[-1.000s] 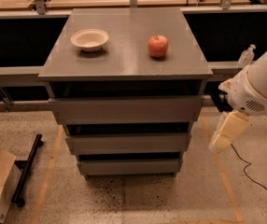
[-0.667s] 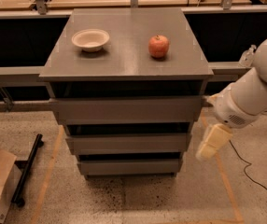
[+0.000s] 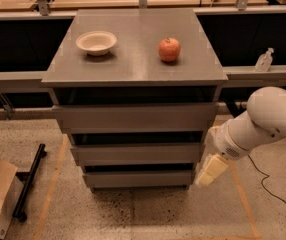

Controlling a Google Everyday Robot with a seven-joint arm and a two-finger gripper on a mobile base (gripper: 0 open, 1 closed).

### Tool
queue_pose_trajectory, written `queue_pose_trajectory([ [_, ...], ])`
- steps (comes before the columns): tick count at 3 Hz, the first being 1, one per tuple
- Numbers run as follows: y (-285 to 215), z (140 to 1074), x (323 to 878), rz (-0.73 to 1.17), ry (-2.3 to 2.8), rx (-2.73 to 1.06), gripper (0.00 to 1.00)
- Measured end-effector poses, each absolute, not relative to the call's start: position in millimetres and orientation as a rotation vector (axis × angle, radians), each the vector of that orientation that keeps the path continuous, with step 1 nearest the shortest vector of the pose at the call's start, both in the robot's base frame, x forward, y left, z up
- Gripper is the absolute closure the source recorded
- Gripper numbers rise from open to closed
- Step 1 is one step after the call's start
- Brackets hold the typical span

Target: Open bottom drawer

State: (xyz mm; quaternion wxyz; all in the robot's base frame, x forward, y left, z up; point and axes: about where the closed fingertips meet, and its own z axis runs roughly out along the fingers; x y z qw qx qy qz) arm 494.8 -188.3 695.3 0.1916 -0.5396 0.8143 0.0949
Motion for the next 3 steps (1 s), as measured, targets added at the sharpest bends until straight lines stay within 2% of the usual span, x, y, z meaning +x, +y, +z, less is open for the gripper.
queue_pose_trajectory([
  [1, -181, 657, 502, 0.433, 2.305, -1.478, 0.0],
  [3, -165, 630, 506, 0.524, 2.322, -1.473, 0.0],
])
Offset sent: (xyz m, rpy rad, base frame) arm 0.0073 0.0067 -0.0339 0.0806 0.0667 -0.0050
